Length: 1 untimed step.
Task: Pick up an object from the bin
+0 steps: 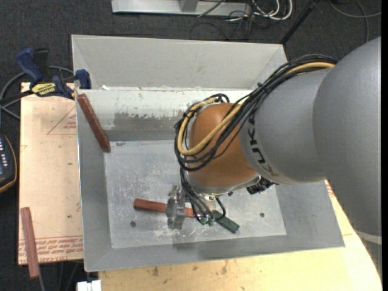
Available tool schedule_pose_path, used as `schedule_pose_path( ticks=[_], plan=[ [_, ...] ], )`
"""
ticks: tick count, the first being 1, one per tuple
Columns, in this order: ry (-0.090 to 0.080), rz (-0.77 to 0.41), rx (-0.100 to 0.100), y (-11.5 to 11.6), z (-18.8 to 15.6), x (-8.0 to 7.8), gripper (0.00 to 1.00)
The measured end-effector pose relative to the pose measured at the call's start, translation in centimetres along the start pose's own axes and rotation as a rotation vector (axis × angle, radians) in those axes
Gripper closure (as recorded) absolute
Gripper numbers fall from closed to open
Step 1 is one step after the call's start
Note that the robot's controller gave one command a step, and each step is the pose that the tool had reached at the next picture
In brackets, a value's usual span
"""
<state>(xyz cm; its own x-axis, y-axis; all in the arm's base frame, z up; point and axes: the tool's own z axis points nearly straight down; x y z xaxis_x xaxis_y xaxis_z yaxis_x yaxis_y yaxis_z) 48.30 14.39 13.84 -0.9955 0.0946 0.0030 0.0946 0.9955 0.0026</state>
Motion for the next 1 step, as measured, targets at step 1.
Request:
schedule_pose_path(
  ticks=[1],
  plan=[
    [-0.014, 0.051, -0.002, -0.7, -11.06, -0.72, 1.0]
  ],
)
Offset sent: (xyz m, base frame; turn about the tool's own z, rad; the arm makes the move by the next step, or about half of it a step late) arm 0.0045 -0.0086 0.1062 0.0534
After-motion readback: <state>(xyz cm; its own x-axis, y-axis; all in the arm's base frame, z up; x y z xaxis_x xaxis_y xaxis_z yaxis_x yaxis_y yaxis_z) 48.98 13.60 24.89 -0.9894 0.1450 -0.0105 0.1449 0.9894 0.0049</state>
